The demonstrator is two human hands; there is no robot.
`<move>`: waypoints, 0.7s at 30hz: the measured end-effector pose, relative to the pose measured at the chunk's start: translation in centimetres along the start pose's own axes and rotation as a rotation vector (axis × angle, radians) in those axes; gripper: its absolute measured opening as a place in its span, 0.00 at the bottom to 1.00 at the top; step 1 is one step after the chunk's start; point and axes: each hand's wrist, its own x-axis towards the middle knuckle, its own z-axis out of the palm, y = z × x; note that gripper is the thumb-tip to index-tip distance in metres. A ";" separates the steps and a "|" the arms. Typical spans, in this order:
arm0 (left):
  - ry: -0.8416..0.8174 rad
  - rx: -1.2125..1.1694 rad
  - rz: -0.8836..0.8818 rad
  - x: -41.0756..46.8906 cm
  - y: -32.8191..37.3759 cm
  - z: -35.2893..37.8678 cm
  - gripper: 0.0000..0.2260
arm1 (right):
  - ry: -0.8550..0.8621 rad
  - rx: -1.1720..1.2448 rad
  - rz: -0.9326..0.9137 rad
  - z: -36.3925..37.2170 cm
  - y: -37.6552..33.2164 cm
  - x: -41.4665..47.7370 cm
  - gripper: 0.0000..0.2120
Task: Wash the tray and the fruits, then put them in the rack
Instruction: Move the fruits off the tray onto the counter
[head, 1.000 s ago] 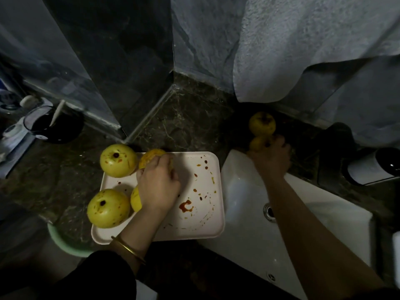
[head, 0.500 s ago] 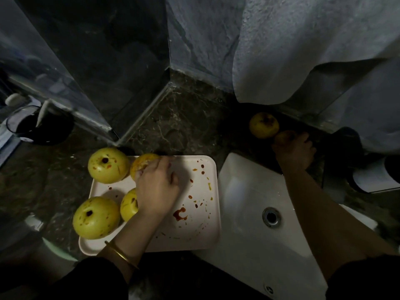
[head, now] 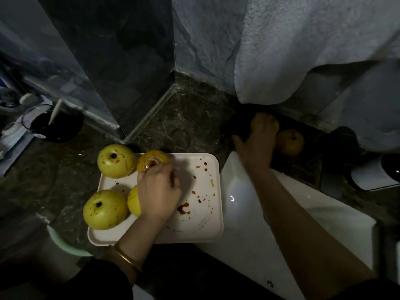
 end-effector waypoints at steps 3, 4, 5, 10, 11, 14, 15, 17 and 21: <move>-0.003 0.023 0.017 -1.4 -1.0 -0.3 0.10 | -0.288 0.292 -0.120 1.3 -4.9 -3.4 0.39; 0.005 0.031 0.025 -1.9 -1.3 -0.5 0.11 | -0.400 0.358 -0.162 1.7 -6.3 -4.3 0.39; 0.017 0.031 0.034 -2.3 -1.6 -0.7 0.12 | -0.500 0.379 -0.216 2.1 -7.5 -5.1 0.39; 0.076 -0.034 0.050 -3.9 -2.8 -1.4 0.12 | -0.756 0.259 -0.416 4.6 -11.0 -7.4 0.42; 0.081 -0.054 0.047 -4.0 -3.0 -1.4 0.12 | -0.759 0.225 -0.427 5.0 -11.3 -7.6 0.41; 0.098 -0.087 0.053 -4.2 -3.5 -1.3 0.12 | -0.747 0.146 -0.450 5.8 -11.9 -7.5 0.40; 0.099 -0.089 0.053 -4.3 -3.5 -1.3 0.12 | -0.752 0.136 -0.446 6.0 -12.0 -7.5 0.40; 0.096 -0.079 0.048 -4.2 -3.4 -1.2 0.12 | -0.773 0.124 -0.437 6.2 -12.3 -7.1 0.41; 0.099 -0.072 0.060 -4.0 -2.9 -1.2 0.12 | -0.839 0.018 -0.526 6.6 -12.6 -6.6 0.40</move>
